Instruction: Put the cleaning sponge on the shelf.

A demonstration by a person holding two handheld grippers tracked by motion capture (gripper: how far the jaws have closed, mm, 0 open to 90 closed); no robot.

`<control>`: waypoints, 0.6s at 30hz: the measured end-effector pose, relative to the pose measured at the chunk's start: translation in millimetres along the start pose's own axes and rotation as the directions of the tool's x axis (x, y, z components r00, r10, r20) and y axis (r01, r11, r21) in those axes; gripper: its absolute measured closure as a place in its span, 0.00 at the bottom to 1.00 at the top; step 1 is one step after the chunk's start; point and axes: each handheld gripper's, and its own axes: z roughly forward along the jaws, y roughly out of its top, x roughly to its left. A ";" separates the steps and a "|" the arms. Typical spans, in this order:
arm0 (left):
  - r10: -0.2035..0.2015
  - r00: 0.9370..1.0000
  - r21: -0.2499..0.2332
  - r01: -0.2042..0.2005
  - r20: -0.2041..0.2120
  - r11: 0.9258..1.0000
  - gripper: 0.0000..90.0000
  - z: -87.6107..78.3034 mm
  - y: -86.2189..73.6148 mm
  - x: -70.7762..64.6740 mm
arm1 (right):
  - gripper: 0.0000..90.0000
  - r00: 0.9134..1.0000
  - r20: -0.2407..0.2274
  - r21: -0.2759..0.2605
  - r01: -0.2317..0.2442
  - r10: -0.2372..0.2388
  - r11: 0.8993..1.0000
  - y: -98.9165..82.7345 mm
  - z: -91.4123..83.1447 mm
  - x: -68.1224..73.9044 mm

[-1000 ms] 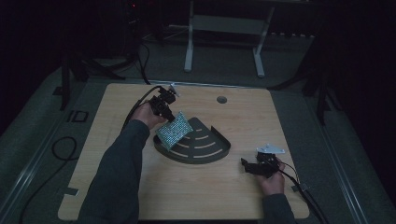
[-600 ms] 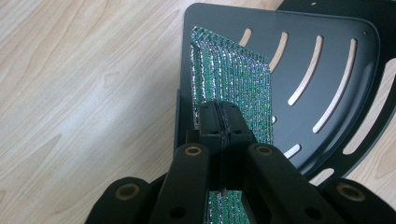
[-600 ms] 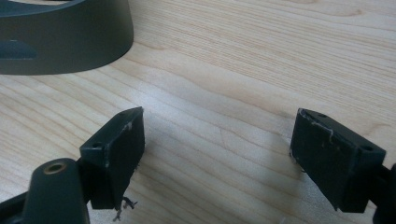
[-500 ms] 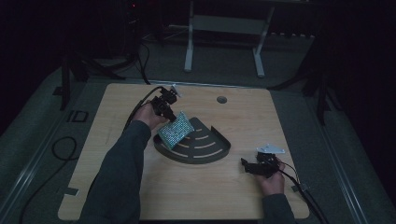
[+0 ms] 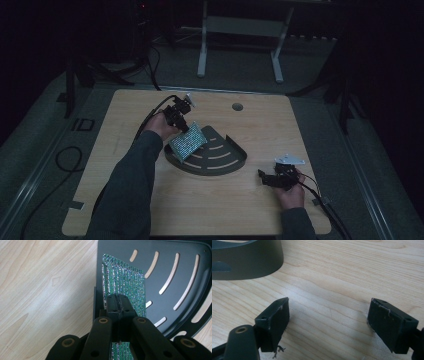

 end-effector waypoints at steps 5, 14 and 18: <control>0.005 1.000 0.007 -0.005 0.000 1.000 1.00 3.5 0.2 -0.2 | 0.19 1.000 0.000 0.000 0.000 0.000 1.000 0.0 0.0 0.0; 0.009 1.000 0.019 -0.009 -0.002 1.000 1.00 10.2 0.3 -1.8 | 0.19 1.000 0.000 0.000 0.000 0.000 1.000 0.0 0.0 0.0; 0.012 1.000 0.026 -0.012 -0.004 1.000 1.00 11.7 0.1 -2.3 | 0.19 1.000 0.000 0.000 0.000 0.000 1.000 0.0 0.0 0.0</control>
